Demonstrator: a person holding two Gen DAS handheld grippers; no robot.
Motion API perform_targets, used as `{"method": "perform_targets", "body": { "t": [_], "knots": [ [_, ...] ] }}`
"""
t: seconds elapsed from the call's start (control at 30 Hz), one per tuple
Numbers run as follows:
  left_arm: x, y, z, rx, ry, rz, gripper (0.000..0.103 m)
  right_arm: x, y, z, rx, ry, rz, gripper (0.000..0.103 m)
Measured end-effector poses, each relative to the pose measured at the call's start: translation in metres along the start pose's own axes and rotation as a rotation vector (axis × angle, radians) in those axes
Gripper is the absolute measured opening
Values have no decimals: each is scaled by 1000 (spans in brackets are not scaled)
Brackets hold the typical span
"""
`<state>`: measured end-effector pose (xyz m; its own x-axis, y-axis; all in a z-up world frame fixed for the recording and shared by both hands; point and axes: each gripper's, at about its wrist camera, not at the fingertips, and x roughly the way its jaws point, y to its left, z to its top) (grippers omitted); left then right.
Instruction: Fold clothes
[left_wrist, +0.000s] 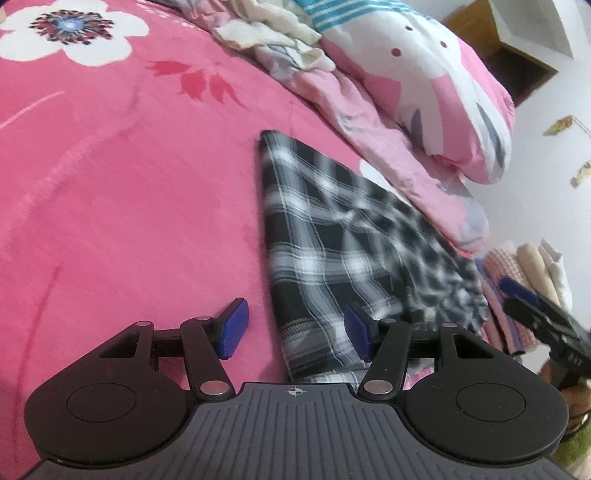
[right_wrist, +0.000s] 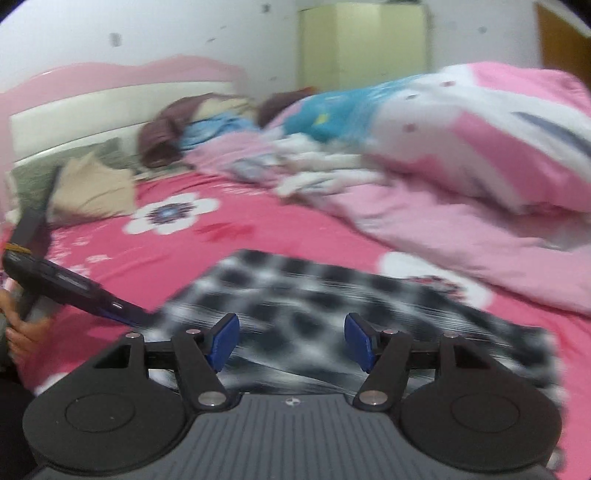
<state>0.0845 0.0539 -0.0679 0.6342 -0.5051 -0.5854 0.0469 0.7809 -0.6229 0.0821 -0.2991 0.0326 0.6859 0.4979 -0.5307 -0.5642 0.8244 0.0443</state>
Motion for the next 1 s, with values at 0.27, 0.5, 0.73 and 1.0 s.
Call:
{"method": "perform_targets", "body": {
  "t": [0.27,0.5,0.73,1.0],
  "knots": [
    [3,0,-8,57,-9,-42,48,101,18,63,175,152,135,66],
    [8,-5,-11,139,40,-83,47,225,42,95,198,384,51,66],
    [14,0,-13,167,29,-118,18,300,60,92,136,536,-102,66],
    [12,6,-12,112,14,-171,6,300,52,100,137,510,-177,14]
  ]
}}
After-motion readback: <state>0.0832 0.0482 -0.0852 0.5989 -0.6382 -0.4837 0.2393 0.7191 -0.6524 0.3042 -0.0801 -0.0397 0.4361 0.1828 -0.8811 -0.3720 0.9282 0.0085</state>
